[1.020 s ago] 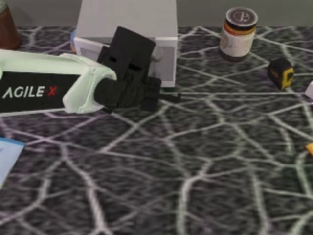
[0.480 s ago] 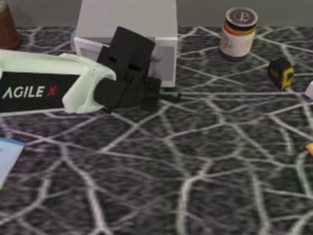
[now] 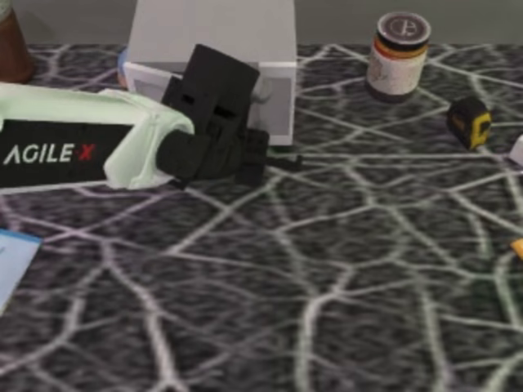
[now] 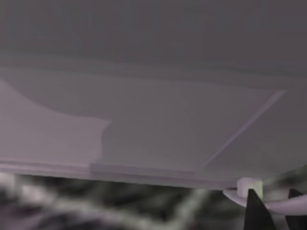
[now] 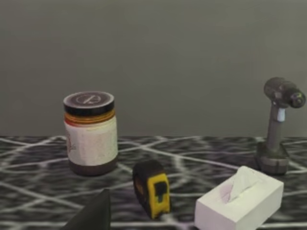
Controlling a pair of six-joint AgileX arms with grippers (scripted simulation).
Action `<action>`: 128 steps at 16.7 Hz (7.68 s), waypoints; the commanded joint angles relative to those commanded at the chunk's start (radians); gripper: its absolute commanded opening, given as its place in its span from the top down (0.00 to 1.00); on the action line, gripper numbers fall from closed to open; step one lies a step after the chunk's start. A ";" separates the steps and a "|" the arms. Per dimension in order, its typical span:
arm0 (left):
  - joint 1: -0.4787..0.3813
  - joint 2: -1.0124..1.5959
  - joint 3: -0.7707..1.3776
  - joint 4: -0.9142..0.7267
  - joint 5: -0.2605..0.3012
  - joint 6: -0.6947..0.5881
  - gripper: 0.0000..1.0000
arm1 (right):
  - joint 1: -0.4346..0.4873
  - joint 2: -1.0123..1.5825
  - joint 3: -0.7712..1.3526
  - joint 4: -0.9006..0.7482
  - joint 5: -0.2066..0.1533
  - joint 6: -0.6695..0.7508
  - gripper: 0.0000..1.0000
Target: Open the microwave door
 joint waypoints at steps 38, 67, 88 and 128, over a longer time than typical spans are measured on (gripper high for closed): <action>0.002 -0.020 -0.027 0.014 0.038 0.030 1.00 | 0.000 0.000 0.000 0.000 0.000 0.000 0.00; 0.021 -0.042 -0.059 0.026 0.059 0.071 1.00 | 0.000 0.000 0.000 0.000 0.000 0.000 0.00; 0.034 -0.063 -0.087 0.037 0.091 0.109 1.00 | 0.000 0.000 0.000 0.000 0.000 0.000 0.00; 0.048 -0.084 -0.115 0.046 0.125 0.148 1.00 | 0.000 0.000 0.000 0.000 0.000 0.000 0.00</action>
